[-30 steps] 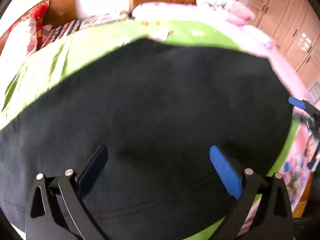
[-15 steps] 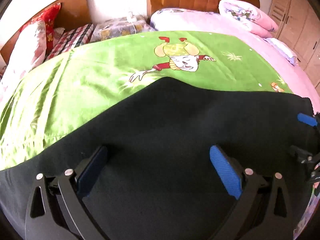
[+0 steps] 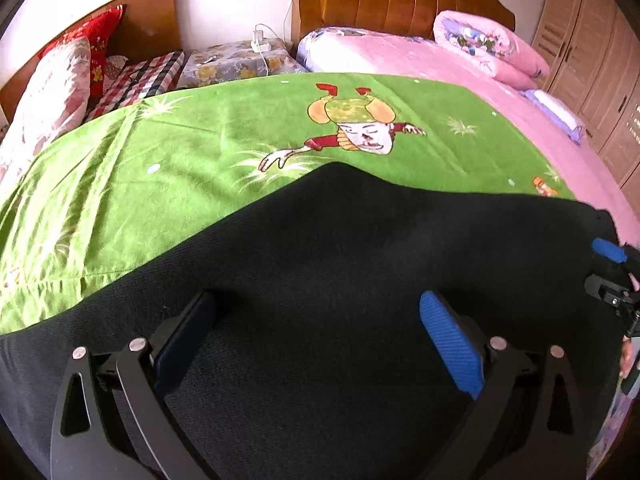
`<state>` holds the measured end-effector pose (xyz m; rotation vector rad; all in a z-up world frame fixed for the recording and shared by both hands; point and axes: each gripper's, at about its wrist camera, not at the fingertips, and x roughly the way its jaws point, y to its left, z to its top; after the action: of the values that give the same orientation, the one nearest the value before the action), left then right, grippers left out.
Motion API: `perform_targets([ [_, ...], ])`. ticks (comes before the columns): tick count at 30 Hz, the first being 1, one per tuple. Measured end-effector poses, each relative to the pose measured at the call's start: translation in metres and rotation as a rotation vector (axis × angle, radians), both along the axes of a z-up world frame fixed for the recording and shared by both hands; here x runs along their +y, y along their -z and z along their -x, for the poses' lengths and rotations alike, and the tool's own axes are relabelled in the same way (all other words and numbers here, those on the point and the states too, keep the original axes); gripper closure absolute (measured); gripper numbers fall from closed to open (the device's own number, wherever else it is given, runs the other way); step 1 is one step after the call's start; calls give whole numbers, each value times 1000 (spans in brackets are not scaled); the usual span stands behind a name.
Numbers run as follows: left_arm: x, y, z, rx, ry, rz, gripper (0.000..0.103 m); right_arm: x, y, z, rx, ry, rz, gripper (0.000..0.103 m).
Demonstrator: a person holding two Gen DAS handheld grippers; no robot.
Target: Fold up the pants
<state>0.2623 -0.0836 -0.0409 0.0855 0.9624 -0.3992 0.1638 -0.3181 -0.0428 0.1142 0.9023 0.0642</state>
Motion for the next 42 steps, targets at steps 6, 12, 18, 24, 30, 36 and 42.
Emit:
perform_targets([
  [6, 45, -32, 28, -95, -37, 84, 2, 10, -18, 4, 13, 99, 98, 5],
  [12, 140, -27, 56, -50, -204, 56, 2, 92, -48, 15, -123, -65, 67, 4],
  [18, 166, -2, 48, 33, -232, 47, 2, 100, 8, -18, 62, -79, 87, 4],
  [24, 157, -20, 54, 0, -218, 43, 2, 92, -35, -17, 3, -5, 73, 4],
  [30, 166, -35, 22, -43, -280, -66, 2, 193, -48, -66, -68, -280, 53, 4],
  [36, 220, -22, 27, 12, -402, -138, 2, 287, -28, -106, -13, -483, -8, 4],
  [42, 273, -2, 25, 31, -458, -5, 2, 314, 3, -130, 6, -451, 82, 4],
])
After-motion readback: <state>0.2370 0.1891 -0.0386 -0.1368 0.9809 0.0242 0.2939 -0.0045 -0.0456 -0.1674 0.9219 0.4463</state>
